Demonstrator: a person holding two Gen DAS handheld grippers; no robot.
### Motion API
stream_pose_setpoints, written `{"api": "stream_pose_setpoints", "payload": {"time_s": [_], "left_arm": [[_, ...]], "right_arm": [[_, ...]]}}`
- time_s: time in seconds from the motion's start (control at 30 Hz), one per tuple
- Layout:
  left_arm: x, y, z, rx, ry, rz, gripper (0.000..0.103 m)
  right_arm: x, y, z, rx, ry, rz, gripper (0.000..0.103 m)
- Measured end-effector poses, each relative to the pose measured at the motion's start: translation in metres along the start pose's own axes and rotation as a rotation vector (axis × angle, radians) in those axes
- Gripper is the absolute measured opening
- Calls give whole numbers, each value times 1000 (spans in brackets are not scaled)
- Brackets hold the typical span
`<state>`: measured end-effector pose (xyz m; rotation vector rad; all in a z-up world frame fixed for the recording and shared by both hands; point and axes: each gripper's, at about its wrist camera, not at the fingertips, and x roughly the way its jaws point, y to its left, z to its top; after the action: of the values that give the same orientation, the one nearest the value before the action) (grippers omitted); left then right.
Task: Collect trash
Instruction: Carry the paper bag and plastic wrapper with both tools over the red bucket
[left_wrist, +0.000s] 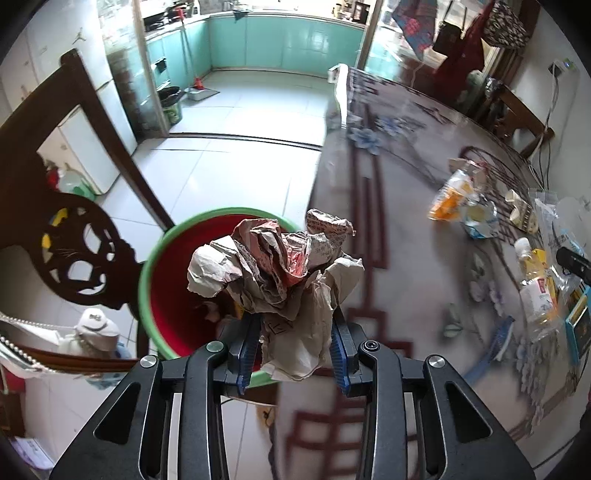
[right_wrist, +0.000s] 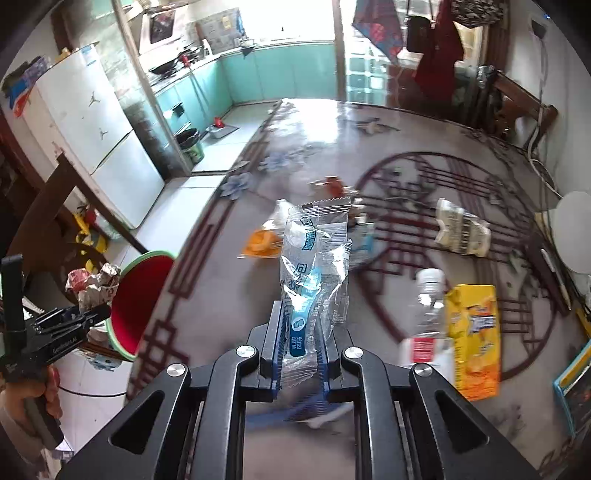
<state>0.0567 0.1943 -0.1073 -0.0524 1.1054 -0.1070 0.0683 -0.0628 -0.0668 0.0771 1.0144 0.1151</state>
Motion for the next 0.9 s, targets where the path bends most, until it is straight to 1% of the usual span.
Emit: {"api": "stream_pose_setpoints", "payload": {"time_s": [0.33, 0.43, 0.63, 0.9], "left_arm": [[0, 58, 0, -42, -3, 14, 33], [0, 68, 0, -49, -4, 15, 33], [5, 86, -2, -66, 3, 16, 33], [14, 104, -8, -86, 39, 26, 33]], "right_arm": [[21, 69, 7, -63, 32, 57, 13], [24, 92, 6, -89, 39, 76, 13], [35, 123, 4, -123, 61, 111, 13], [55, 164, 1, -167, 107, 175, 13]]}}
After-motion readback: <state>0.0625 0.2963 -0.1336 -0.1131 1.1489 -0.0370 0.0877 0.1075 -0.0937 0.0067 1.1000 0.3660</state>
